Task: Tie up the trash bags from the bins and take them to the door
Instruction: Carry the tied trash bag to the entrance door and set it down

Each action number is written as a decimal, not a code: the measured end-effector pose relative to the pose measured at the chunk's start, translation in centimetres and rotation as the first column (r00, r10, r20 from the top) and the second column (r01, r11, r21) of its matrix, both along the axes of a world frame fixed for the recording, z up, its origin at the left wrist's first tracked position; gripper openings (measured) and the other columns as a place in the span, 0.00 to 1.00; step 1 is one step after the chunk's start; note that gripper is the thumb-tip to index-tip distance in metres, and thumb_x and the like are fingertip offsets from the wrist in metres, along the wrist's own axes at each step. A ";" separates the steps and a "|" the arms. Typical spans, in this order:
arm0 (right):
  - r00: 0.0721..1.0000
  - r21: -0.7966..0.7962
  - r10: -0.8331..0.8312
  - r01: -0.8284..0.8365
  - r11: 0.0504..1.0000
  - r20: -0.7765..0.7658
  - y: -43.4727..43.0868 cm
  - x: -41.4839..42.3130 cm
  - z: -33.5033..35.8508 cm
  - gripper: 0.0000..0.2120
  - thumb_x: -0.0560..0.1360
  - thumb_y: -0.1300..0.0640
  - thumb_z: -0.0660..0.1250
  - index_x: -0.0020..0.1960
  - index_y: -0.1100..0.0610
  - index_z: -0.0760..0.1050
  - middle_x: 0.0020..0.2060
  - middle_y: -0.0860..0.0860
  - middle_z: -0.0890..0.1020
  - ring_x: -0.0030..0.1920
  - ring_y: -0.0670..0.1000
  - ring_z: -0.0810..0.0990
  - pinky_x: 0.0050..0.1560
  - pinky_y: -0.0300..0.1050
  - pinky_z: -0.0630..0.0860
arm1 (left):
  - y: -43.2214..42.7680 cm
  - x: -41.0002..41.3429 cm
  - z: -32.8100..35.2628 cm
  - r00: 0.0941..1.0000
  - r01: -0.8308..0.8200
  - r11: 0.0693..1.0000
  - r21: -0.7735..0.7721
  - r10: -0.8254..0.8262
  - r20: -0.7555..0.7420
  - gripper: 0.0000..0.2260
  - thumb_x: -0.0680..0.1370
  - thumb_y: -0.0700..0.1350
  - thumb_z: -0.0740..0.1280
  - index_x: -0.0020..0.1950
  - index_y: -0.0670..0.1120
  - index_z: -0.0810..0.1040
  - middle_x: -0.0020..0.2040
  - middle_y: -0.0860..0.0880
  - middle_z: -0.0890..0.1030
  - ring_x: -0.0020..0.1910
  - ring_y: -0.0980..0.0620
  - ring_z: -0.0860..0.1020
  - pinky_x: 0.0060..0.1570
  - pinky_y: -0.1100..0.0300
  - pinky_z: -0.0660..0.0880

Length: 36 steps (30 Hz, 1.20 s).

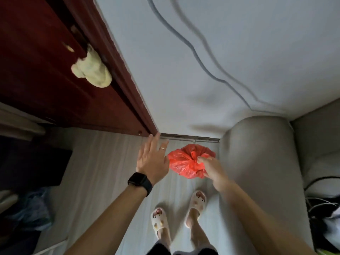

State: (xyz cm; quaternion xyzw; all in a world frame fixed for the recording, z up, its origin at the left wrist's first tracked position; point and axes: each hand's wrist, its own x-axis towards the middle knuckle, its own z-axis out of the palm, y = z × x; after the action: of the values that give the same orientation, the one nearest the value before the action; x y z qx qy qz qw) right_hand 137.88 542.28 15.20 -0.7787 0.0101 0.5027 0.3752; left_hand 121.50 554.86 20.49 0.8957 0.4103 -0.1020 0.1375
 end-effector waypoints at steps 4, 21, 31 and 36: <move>0.995 -0.058 -0.050 0.045 0.997 -0.090 2.7 4.7 -7.7 0.04 0.74 0.53 0.69 0.44 0.53 0.80 0.45 0.53 0.84 0.49 0.54 0.82 0.61 0.54 0.78 | 3.3 5.2 -5.2 0.994 0.105 0.973 0.204 -0.110 0.009 0.34 0.72 0.48 0.68 0.78 0.53 0.63 0.80 0.44 0.54 0.79 0.40 0.50 0.73 0.36 0.54; 0.993 -0.198 -0.016 0.039 0.979 0.120 4.2 16.8 -29.6 0.09 0.77 0.57 0.67 0.38 0.58 0.77 0.34 0.56 0.79 0.34 0.55 0.76 0.32 0.42 0.69 | 13.5 16.8 -23.3 0.977 0.109 0.846 0.521 -0.188 0.101 0.42 0.75 0.55 0.65 0.80 0.56 0.40 0.79 0.39 0.40 0.77 0.29 0.44 0.72 0.30 0.47; 0.975 -0.260 0.186 -0.151 0.954 0.118 2.1 12.6 -25.6 0.09 0.78 0.59 0.61 0.41 0.55 0.78 0.45 0.58 0.81 0.49 0.56 0.80 0.45 0.43 0.70 | 12.3 15.0 -19.3 0.983 0.147 0.929 0.339 -0.175 0.054 0.45 0.72 0.50 0.67 0.79 0.60 0.39 0.79 0.48 0.34 0.79 0.40 0.41 0.72 0.32 0.43; 0.948 -0.182 0.304 -0.284 0.941 0.095 1.4 7.8 -14.4 0.10 0.77 0.58 0.66 0.38 0.49 0.75 0.41 0.52 0.80 0.46 0.57 0.79 0.44 0.48 0.73 | 9.2 12.5 -12.3 0.998 0.055 0.998 0.020 -0.055 -0.018 0.39 0.75 0.48 0.61 0.79 0.62 0.40 0.81 0.48 0.50 0.80 0.46 0.47 0.75 0.36 0.44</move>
State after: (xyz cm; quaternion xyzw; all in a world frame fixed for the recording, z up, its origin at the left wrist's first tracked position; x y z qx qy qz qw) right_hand 145.67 543.64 0.78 -0.8290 -0.0876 0.5024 0.2297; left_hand 134.03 564.11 8.23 0.9072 0.3876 -0.1091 0.1218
